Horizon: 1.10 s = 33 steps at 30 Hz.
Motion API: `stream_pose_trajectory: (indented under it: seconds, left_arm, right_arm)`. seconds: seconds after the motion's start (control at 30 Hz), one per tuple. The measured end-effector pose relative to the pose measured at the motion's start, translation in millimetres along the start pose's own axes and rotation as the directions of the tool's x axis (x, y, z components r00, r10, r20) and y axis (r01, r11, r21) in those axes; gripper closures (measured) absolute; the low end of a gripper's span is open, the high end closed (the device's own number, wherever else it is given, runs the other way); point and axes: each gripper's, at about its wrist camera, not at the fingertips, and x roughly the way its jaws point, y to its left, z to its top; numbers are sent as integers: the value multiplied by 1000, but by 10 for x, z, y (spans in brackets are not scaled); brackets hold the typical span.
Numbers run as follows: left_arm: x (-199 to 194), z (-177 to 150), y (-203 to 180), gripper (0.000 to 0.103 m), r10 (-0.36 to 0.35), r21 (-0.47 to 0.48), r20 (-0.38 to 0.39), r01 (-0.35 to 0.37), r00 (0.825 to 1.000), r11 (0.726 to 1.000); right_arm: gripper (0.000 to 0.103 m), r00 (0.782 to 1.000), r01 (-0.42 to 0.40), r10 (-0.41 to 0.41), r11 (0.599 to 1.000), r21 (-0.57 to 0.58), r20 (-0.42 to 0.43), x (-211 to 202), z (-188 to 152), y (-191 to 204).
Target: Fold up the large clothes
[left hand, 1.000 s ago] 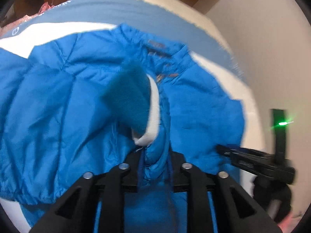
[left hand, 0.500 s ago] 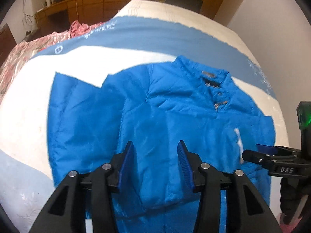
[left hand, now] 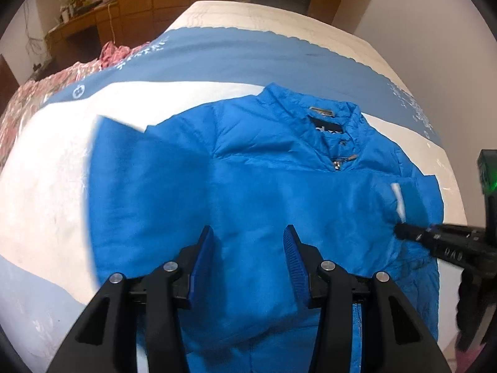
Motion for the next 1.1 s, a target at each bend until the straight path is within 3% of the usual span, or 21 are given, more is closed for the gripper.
stream_pose_trajectory:
  seconds: [0.17,0.33,0.43,0.57,0.63,0.73,0.8,0.9,1.1]
  left_arm:
    - [79,16,-160,56,7,22,-3,-7,1000,1000]
    - [260,39,-251,56,32,46,-24,-31,999,998]
    - [495,25,-242,56,44,58,-72,-40,996,998]
    - [576,-7,-259,56,59,81,-59,-55,997,995]
    - [553,-1,-251,56,59,70,-64,-55,996,996]
    - [381,32,-240,56,36,37,-50,-35,998,999]
    - [269,81,-284,56,73,42,-22,-72,997,997]
    - [236,141,-414,56,120,64,-26,-118,992,991]
    - [499,160,-454,56,96,54,-80,-92,992,994]
  right_arm:
    - [90,992,121,-123,990,73,24,-177,-24,-427]
    - [90,987,157,-158,979,128,-4,-98,-121,-807]
    - [89,987,163,-161,977,134,-28,66,-133,-852]
    - [87,983,183,-180,977,114,-31,108,-156,-845]
    - [80,983,182,-179,976,122,-34,23,-180,-843]
    - [71,978,200,-207,969,145,30,-291,-213,-824]
    - [68,962,241,-257,958,154,91,-549,-192,-747]
    - [68,969,198,-210,975,100,126,-641,-79,-529]
    - [71,988,146,-149,986,77,32,-178,48,-471]
